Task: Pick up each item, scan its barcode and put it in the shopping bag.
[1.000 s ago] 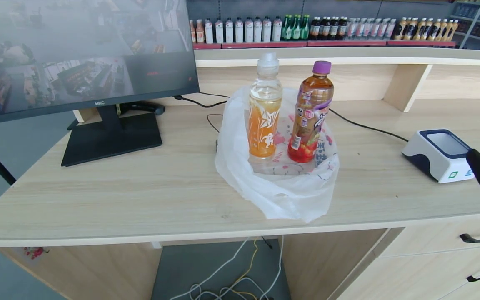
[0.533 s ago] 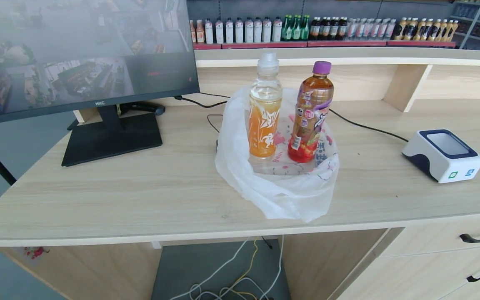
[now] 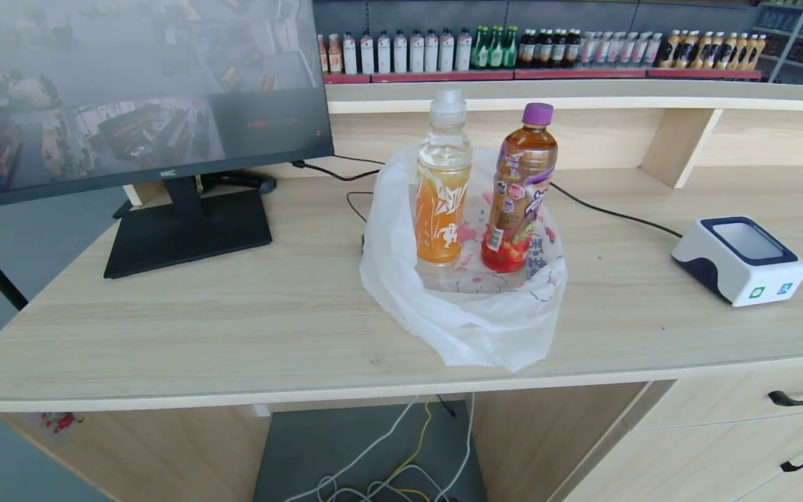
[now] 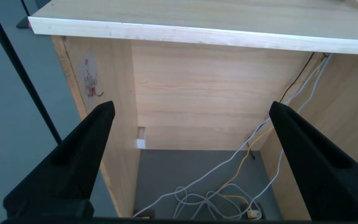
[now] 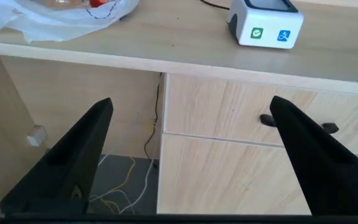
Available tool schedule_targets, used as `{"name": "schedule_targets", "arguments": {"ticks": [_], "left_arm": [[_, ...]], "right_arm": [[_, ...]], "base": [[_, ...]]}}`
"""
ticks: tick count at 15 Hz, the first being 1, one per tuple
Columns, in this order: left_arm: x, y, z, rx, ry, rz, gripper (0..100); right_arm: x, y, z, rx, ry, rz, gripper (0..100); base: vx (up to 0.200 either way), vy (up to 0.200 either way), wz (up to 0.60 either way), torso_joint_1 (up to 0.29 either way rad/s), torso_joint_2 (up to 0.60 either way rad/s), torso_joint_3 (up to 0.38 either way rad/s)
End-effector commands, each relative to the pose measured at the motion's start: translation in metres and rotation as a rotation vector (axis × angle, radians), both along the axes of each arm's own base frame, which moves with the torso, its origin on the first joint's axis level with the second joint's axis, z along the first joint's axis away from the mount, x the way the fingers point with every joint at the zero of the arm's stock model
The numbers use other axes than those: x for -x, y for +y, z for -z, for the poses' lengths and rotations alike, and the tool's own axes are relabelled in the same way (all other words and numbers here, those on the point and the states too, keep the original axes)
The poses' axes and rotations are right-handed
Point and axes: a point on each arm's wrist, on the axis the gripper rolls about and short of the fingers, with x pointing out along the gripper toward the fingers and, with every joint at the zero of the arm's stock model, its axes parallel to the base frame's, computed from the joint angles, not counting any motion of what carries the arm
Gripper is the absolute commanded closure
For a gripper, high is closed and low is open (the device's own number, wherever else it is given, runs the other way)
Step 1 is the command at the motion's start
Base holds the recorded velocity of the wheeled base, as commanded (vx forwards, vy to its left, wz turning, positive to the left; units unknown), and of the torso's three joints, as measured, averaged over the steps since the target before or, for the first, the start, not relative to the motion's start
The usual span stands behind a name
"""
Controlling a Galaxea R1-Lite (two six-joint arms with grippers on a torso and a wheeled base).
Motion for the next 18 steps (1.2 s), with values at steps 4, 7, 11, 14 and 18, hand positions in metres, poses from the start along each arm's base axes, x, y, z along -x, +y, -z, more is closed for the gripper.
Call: {"name": "schedule_targets", "arguments": {"ticks": [4, 7, 11, 14, 18], "left_arm": [[0.0, 0.0, 0.0, 0.0, 0.0, 0.0, 0], [0.0, 0.0, 0.0, 0.002, 0.0, 0.0, 0], [0.0, 0.0, 0.0, 0.002, 0.0, 0.0, 0], [0.0, 0.0, 0.0, 0.0, 0.0, 0.0, 0], [0.0, 0.0, 0.0, 0.002, 0.0, -0.002, 0]], "right_arm": [[0.001, 0.0, 0.019, -0.013, 0.149, -0.005, 0], [0.0, 0.001, 0.019, -0.031, 0.19, 0.024, 0], [-0.001, 0.004, 0.018, -0.055, 0.213, 0.288, 0], [0.003, 0.007, 0.024, -0.095, 0.198, 0.221, 0], [0.003, 0.007, 0.024, -0.131, 0.197, 0.222, 0]], "base": [[0.0, 0.0, 0.0, 0.0, 0.0, 0.0], [0.0, 0.0, 0.0, 0.0, 0.0, 0.0], [0.0, 0.0, 0.0, 0.0, 0.0, 0.0], [0.0, 0.0, 0.0, 0.0, 0.0, 0.0], [0.0, 0.0, 0.0, 0.0, 0.0, 0.0]]}}
